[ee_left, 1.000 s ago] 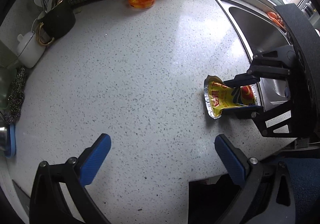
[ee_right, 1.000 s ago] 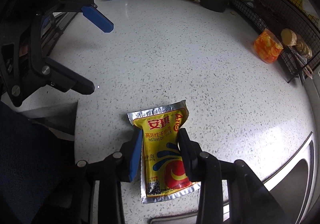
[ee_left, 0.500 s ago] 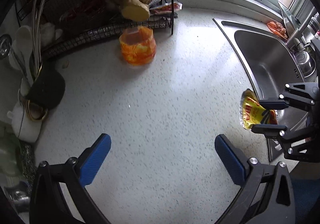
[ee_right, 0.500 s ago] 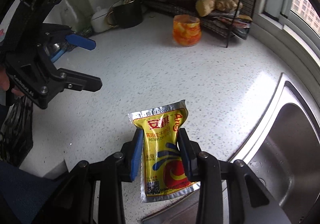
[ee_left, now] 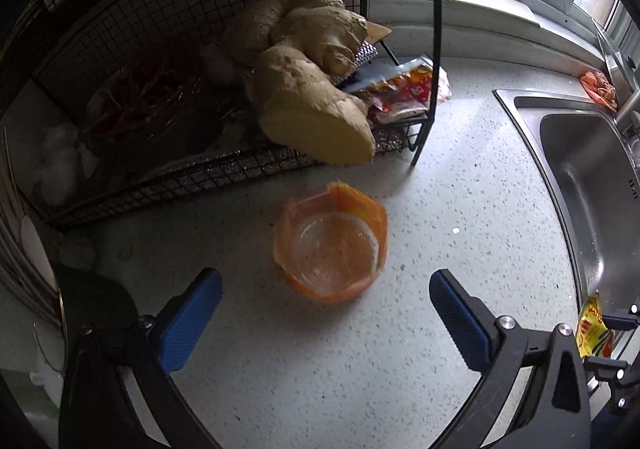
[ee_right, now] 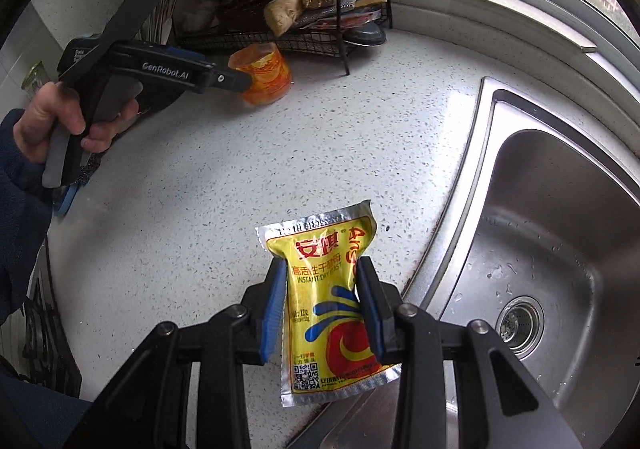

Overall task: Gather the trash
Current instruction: 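Grasp the orange plastic cup with the left gripper while the right holds the packet, then carry the cup and packet down toward the red bin with both grippers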

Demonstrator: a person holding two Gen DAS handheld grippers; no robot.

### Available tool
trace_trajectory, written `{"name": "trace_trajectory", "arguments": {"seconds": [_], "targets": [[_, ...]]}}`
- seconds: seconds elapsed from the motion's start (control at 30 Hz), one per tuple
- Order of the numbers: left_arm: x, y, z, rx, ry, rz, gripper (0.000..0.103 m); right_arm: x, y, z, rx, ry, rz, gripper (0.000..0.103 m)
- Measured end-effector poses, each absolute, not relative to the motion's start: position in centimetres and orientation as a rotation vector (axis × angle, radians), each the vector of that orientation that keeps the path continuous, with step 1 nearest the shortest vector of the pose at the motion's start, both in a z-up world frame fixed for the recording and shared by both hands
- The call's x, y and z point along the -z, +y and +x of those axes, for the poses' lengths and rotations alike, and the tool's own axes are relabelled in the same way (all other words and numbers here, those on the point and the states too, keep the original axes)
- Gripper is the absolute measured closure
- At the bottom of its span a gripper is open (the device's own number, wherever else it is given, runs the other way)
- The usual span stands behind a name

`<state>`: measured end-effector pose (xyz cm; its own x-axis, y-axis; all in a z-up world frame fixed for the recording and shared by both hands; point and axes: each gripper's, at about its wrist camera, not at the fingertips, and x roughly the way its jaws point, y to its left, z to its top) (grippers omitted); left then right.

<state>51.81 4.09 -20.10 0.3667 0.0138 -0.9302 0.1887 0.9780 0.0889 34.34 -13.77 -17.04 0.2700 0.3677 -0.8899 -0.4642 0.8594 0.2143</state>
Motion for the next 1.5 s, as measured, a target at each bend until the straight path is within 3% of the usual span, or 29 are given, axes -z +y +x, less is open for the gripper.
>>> {"name": "trace_trajectory", "arguments": {"seconds": [0.23,0.3,0.37,0.43,0.9,1.2,1.5], "targets": [[21.7,4.2,54.6,0.139,1.203,0.221,0.001,17.4,-13.7,34.9,-0.531,1.196,-0.071,0.070],[21.9,4.1,55.2,0.146,1.206,0.215,0.010,17.5,-13.6,35.3,-0.524,1.197,-0.066,0.070],[22.4,4.4,55.5,0.152,1.225,0.194,0.029,17.5,-13.6,35.7,-0.513,1.195,-0.063,0.070],[23.0,4.6,55.7,0.156,1.259,0.173,0.038,17.2,-13.7,35.8,-0.487,1.187,-0.079,0.070],[20.4,2.7,48.4,0.181,1.249,0.150,0.039,15.4,-14.9,33.7,-0.453,1.150,-0.089,0.070],[15.5,-2.8,37.9,0.196,1.186,0.104,0.039,13.0,-16.8,27.9,-0.476,1.103,-0.087,0.070],[14.2,-9.1,26.3,0.187,1.162,0.126,0.039,12.0,-20.4,19.7,-0.534,1.033,-0.094,0.070]]}}
